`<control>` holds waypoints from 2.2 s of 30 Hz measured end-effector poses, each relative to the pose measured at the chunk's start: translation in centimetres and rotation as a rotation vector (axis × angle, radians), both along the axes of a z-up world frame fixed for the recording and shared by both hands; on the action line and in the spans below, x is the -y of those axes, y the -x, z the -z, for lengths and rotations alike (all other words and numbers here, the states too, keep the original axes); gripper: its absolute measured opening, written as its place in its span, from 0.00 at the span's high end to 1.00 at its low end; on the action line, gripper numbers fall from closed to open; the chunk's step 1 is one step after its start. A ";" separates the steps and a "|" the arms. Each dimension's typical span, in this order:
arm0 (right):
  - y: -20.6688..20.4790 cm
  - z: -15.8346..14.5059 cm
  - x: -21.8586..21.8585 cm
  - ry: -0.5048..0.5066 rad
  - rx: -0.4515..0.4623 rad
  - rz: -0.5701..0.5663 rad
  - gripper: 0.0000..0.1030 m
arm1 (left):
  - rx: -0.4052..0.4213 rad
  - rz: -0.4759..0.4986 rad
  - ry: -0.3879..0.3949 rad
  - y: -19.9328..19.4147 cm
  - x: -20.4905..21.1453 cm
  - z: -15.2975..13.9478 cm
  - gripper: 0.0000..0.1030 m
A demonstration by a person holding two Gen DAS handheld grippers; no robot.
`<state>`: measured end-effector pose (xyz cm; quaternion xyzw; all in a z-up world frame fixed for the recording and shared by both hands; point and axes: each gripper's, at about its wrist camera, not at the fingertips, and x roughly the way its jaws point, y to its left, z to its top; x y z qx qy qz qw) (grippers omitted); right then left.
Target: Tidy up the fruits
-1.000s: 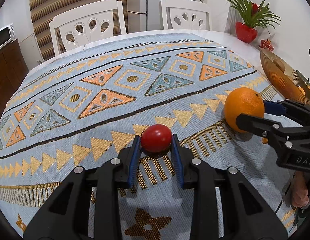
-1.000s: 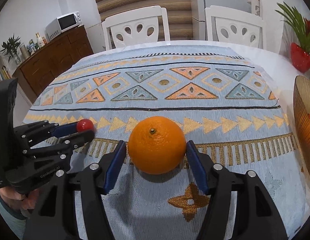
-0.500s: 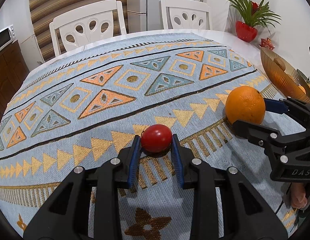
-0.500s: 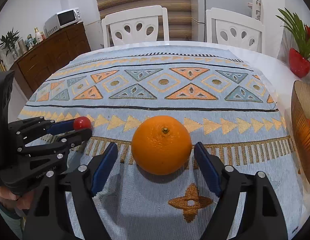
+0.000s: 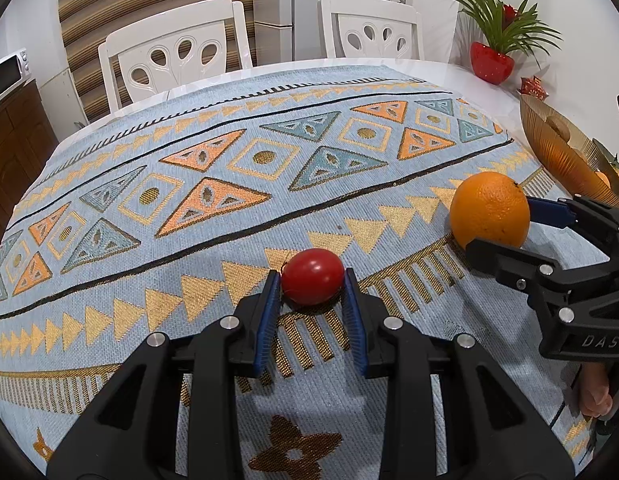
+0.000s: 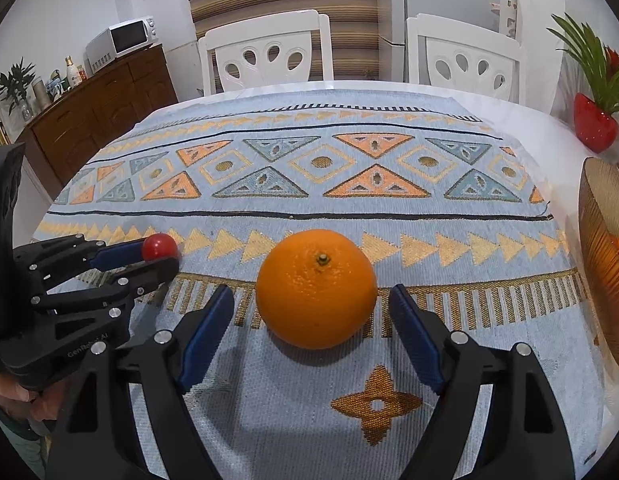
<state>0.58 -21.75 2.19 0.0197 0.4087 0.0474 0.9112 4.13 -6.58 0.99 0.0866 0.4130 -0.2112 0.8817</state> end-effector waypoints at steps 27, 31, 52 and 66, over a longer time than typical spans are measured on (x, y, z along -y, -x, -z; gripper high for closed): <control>0.0 2.4 0.3 0.091 -0.094 0.053 0.05 | -0.004 -0.002 0.002 0.0 0.1 0.1 0.68; 0.0 2.4 0.3 0.090 -0.094 0.053 0.05 | -0.009 -0.004 0.015 0.0 0.0 0.1 0.68; -0.1 2.4 0.3 0.092 -0.094 0.054 0.05 | -0.006 -0.002 0.018 0.4 0.0 0.0 0.68; -0.1 2.4 0.3 0.092 -0.094 0.053 0.05 | -0.007 0.001 0.018 0.4 0.0 0.0 0.68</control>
